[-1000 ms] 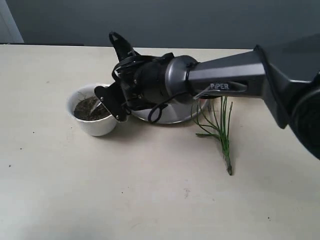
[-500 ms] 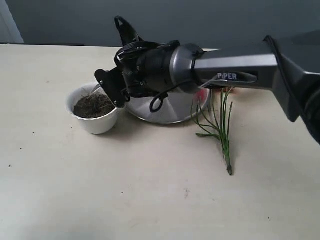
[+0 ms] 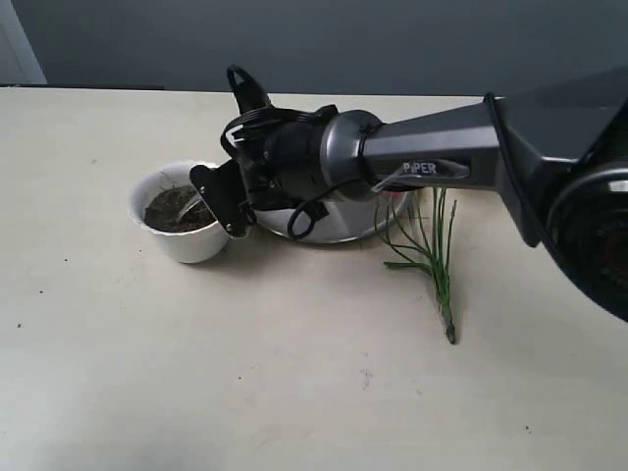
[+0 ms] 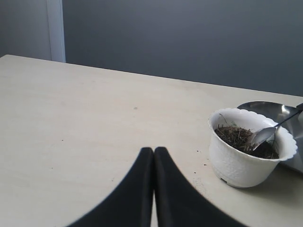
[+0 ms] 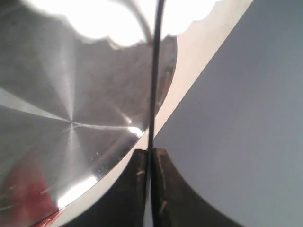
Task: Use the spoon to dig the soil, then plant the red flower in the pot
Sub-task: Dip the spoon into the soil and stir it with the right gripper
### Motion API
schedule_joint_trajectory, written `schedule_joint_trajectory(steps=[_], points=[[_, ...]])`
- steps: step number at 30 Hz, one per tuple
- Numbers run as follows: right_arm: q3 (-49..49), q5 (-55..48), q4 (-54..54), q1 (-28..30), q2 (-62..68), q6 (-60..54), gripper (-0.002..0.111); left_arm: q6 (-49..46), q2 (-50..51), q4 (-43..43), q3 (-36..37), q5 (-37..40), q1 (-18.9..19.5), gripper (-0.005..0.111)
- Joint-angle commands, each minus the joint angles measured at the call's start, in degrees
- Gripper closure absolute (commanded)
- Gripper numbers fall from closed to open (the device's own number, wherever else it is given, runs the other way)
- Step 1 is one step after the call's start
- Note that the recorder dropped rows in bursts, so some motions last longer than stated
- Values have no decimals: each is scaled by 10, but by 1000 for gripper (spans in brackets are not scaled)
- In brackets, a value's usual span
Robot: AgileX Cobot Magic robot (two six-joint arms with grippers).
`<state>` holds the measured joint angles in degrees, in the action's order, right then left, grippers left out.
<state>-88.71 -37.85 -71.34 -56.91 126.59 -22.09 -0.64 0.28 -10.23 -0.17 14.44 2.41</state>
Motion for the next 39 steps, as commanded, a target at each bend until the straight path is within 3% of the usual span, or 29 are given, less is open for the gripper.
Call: schedule_joint_trajectory(steps=[1,39], points=[[-3,-1,-5,3,-1,-3,109,1,-3,1,2,-7,-4,106],[-3,-9,13,3,-40,28,109,1,-3,1,2,-7,-4,106]])
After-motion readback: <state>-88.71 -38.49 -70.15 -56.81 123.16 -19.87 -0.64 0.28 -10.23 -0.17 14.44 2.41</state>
